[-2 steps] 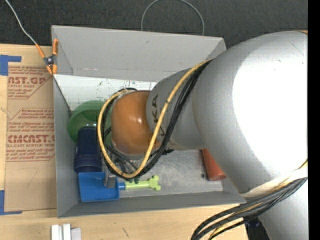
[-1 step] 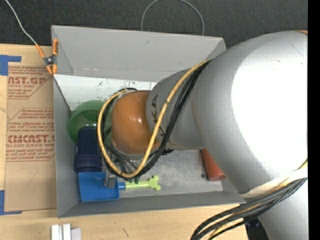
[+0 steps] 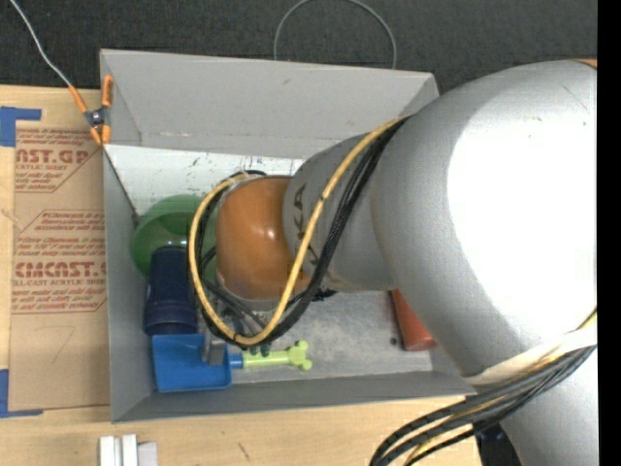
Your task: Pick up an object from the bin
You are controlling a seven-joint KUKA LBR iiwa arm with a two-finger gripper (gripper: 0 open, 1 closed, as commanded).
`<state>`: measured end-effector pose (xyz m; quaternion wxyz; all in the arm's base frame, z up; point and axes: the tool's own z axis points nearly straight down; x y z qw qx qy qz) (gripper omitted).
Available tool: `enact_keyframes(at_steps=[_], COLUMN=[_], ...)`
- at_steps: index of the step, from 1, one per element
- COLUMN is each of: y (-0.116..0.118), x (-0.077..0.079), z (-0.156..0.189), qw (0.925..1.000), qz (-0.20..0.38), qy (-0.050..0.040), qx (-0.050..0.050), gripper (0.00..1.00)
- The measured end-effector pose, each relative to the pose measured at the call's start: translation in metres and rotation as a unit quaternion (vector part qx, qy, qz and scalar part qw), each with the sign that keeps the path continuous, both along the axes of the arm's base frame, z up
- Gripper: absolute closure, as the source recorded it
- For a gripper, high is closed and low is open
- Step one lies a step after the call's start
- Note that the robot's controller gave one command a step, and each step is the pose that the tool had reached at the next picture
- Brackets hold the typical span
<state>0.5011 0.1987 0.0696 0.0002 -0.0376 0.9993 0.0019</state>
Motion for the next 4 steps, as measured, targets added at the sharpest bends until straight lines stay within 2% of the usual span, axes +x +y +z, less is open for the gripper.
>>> enact_keyframes(at_steps=[4], y=[0.0000], x=[-0.0001], z=[0.0000], qw=[1.0000], qz=[0.000], qy=[-0.0001], qx=[0.000], gripper=[1.00])
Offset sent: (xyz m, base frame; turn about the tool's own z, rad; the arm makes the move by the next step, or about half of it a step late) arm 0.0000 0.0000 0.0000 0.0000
